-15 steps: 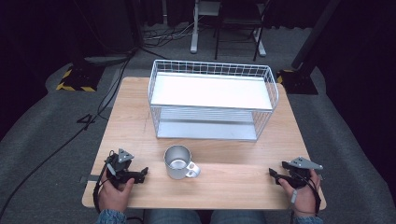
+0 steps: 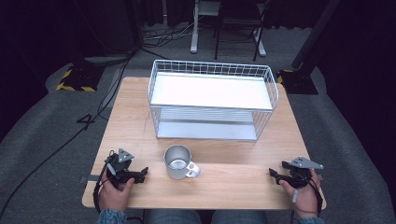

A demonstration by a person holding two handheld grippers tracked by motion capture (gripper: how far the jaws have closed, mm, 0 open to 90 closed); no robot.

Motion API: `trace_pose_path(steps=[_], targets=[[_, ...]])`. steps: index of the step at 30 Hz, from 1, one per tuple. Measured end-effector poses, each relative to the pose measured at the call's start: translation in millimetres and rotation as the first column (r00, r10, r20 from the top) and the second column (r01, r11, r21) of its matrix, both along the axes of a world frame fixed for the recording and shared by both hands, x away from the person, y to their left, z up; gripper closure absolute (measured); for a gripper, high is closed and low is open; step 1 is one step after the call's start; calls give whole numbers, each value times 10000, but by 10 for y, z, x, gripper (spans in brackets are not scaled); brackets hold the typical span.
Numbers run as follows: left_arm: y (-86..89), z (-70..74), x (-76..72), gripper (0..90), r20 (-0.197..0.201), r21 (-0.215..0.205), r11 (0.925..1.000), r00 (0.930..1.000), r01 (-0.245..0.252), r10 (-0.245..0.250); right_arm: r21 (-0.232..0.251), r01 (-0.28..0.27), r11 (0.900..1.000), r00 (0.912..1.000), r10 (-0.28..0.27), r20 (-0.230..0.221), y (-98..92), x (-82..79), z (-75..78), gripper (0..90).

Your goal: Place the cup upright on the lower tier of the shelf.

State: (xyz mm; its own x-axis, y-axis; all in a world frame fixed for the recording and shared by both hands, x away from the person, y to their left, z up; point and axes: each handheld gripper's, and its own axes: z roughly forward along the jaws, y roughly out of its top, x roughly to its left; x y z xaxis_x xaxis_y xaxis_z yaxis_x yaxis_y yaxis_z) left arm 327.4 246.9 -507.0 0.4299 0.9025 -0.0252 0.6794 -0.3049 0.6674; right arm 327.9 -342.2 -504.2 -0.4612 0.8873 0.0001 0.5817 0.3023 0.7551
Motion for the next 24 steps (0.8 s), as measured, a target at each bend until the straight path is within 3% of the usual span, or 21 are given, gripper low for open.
trace_pose_path(steps=[9, 15, 24], targets=[[-2, 0, -3, 4, 3, -4, 10000, 10000, -25, 25, 6, -20, 10000, 10000, 20, -4, -1, 2, 2, 328], [-1, 0, -3, 4, 0, -6, 10000, 10000, -22, 22, 198, -241, 9995, 9997, 240, 32, 4, -10, 10, 400], [-2, 0, 1, 3, -7, -2, 10000, 10000, -27, 27, 970, -562, 9937, 9981, 533, 325, 118, -168, 298, 427]])
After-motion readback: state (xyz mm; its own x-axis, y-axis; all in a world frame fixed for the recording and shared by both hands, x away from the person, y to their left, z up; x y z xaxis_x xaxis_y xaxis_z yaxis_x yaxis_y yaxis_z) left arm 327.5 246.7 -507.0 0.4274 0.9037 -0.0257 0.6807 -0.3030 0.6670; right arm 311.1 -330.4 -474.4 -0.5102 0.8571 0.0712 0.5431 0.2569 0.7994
